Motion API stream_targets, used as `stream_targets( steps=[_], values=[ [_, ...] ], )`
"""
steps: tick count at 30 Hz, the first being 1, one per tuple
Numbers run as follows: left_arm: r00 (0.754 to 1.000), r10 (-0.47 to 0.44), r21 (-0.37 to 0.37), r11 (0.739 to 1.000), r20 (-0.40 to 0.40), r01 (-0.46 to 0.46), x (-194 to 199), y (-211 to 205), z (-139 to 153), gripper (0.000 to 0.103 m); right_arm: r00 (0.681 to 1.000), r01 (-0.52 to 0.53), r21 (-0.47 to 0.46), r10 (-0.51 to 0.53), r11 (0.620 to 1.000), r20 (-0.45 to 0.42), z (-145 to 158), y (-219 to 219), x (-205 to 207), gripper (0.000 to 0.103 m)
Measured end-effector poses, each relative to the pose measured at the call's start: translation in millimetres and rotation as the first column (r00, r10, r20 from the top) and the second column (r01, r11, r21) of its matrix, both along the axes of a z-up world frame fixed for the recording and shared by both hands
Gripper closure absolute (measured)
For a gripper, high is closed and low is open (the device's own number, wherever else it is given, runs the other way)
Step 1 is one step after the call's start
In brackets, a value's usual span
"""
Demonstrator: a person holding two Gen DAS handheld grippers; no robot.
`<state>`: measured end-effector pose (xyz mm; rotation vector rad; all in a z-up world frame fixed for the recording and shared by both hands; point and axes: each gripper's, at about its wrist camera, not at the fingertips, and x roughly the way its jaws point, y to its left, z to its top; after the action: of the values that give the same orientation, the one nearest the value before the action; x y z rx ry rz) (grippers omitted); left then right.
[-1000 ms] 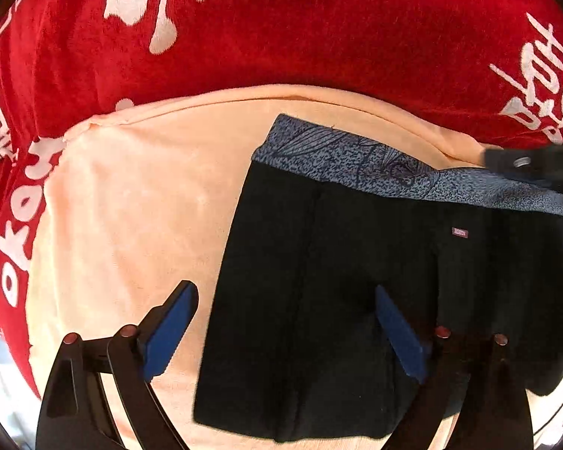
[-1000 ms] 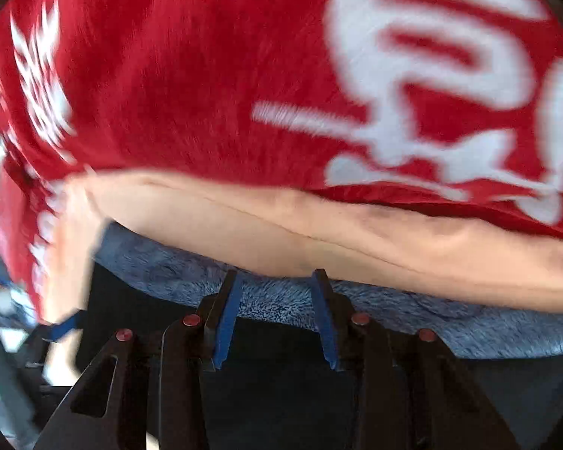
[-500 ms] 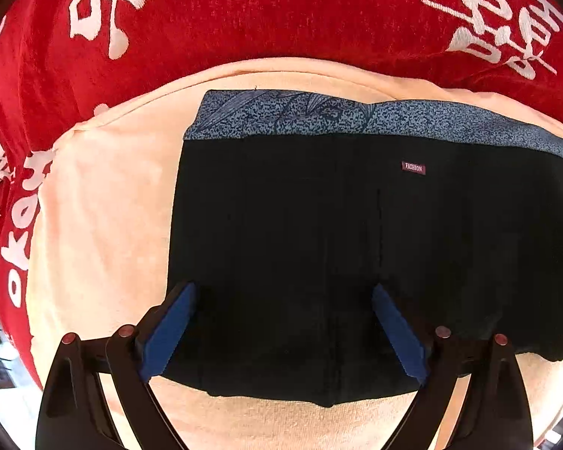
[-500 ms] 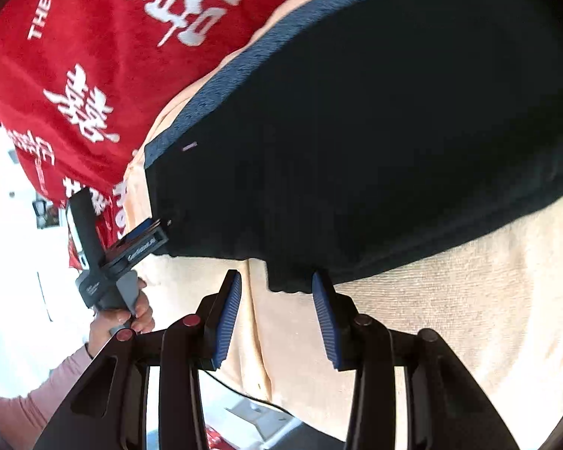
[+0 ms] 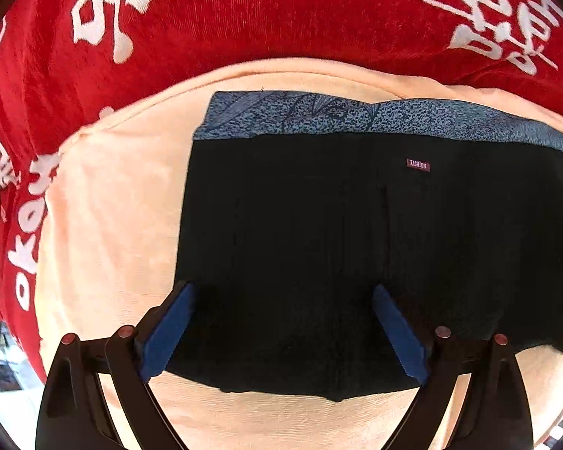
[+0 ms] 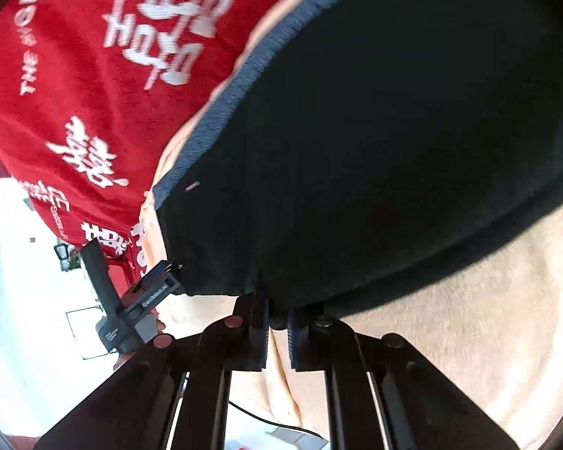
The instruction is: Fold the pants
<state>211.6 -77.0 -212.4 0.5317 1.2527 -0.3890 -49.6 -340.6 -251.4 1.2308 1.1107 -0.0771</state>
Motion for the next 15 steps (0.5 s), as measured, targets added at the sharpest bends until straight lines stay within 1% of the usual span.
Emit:
stream_targets(
  steps=[2,3,4,5,6,7,8,9,11,12,13,15],
  values=[
    [1.000,-0.009,-0.009,1.000,-0.001,0.009,-2,6,-3,0.007,0.999,-0.029,-0.058,0.028,0.998,-0.027,3,10,-4,0.095],
    [1.000,-0.007,-0.011,1.000,-0.001,0.007,-2,8,-4,0.006,0.998,-0.050,-0.074,0.046,0.996,-0.053,-3,15,-4,0.095],
    [1.000,-0.004,-0.009,1.000,-0.004,0.004,-2,9,-4,0.006,0.996,-0.058,-0.071,0.053,0.996,-0.067,-9,17,-7,0.093],
    [1.000,0.004,0.002,1.000,-0.006,-0.004,-2,8,-2,0.006,0.997,-0.052,-0.056,0.048,0.997,-0.064,-11,16,-9,0.086],
    [1.000,0.010,0.018,1.000,-0.001,-0.010,-3,6,1,0.006,0.996,-0.048,-0.045,0.045,0.998,-0.072,-9,14,-15,0.071],
    [1.000,0.009,0.027,1.000,0.002,-0.009,-5,4,3,0.006,0.993,-0.071,-0.057,0.065,0.996,-0.103,-5,11,-18,0.063],
    [1.000,-0.001,0.032,0.999,-0.001,0.001,-11,0,8,0.006,0.987,-0.096,-0.079,0.085,0.992,-0.135,0,9,-22,0.057],
    [1.000,-0.009,0.031,0.999,0.001,0.009,-16,-4,11,0.006,0.985,-0.108,-0.101,0.093,0.989,-0.144,7,6,-27,0.057],
    [0.999,-0.051,-0.010,0.999,-0.011,0.051,-34,-20,22,0.006,0.985,-0.125,-0.192,0.098,0.973,-0.142,27,-12,-34,0.057],
    [0.998,-0.063,-0.027,0.998,-0.015,0.062,-41,-28,26,0.006,0.986,-0.124,-0.247,0.091,0.961,-0.141,37,-22,-34,0.057],
    [0.996,-0.083,-0.066,0.994,-0.029,0.081,-54,-42,31,0.006,0.986,-0.123,-0.301,0.082,0.946,-0.143,46,-34,-33,0.057],
    [0.992,-0.115,-0.116,0.987,-0.054,0.108,-71,-65,35,0.006,0.989,-0.114,-0.380,0.067,0.918,-0.135,57,-55,-29,0.058]
  ],
)
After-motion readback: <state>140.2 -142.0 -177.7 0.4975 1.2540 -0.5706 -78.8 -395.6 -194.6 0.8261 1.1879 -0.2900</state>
